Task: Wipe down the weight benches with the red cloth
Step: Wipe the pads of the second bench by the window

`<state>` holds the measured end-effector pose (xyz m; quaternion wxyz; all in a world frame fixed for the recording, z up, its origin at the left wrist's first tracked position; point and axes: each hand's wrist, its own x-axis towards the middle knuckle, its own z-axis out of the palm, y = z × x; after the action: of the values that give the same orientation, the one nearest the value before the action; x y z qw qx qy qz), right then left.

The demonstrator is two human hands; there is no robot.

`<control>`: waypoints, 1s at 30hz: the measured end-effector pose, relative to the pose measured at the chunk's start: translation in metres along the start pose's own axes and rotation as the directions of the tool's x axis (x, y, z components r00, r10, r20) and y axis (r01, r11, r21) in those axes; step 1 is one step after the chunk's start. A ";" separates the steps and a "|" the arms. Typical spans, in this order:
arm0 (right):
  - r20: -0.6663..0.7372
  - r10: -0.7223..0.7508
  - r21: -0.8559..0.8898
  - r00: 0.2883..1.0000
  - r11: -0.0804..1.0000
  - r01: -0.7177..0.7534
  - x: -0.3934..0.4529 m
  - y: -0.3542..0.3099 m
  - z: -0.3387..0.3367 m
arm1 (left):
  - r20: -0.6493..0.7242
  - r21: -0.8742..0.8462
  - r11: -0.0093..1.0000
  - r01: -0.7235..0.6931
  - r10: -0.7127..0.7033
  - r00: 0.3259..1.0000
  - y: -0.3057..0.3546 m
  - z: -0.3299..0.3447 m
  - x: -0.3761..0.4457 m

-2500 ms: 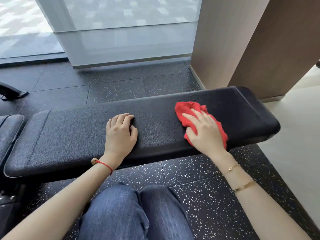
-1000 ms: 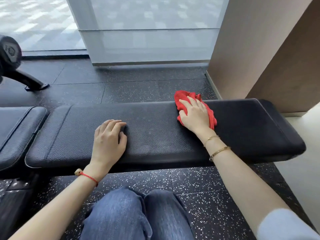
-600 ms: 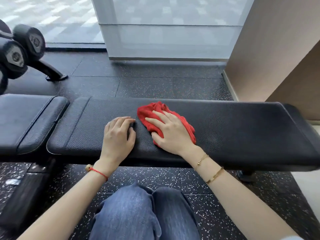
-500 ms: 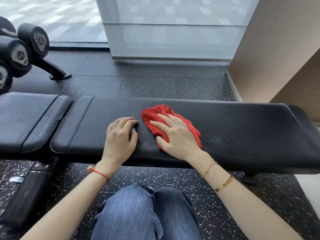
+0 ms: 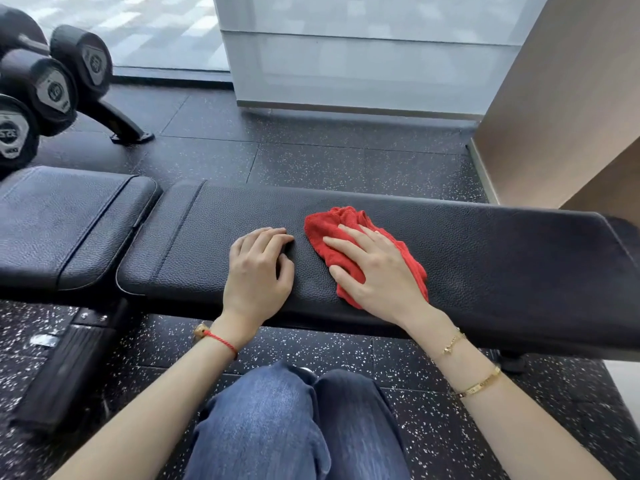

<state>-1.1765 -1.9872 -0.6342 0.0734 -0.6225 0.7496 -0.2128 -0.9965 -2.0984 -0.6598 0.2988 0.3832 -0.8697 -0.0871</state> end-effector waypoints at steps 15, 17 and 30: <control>-0.108 0.026 -0.058 0.994 0.998 -0.032 -0.002 -0.011 0.007 | 0.055 0.017 1.000 0.008 -0.009 0.998 0.002 -0.004 -0.001; -0.113 0.024 -0.070 0.993 0.997 -0.032 0.000 -0.011 0.005 | 0.055 0.014 1.000 0.003 -0.004 0.998 0.001 -0.004 0.001; 0.004 0.134 -0.059 0.991 0.989 -0.133 0.038 -0.068 -0.136 | 0.215 0.042 0.998 -0.043 0.033 0.976 0.041 -0.140 0.091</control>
<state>-1.1741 -2.0022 -0.4784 0.0720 -0.5736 0.7952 -0.1830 -0.9875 -2.1240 -0.4899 0.1962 0.3617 -0.9057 -0.1016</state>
